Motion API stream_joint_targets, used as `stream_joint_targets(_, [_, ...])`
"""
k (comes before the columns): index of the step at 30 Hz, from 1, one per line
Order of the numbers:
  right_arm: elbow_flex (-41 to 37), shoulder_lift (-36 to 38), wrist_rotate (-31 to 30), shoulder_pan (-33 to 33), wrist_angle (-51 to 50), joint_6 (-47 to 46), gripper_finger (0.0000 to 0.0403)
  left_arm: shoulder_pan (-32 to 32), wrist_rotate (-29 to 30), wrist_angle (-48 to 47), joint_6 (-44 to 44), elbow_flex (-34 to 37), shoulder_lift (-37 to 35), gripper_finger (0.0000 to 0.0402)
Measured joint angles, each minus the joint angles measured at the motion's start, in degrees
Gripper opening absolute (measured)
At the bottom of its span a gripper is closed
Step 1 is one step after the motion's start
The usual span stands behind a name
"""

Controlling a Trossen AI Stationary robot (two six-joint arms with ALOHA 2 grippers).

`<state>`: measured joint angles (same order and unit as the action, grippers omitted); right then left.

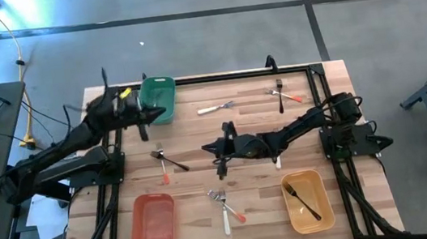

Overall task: Sort silverware by color (type)
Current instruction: Put the orange fork into the orange bin

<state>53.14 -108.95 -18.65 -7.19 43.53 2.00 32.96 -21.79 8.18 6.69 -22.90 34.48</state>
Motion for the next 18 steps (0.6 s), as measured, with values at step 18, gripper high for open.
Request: stream_joint_targets(18, [-1.8, 4.6, 4.3, -2.7, -3.3, -5.2, 0.0000, -18.9, -3.1, 16.8, -3.2, 13.7, -4.5, 0.0001])
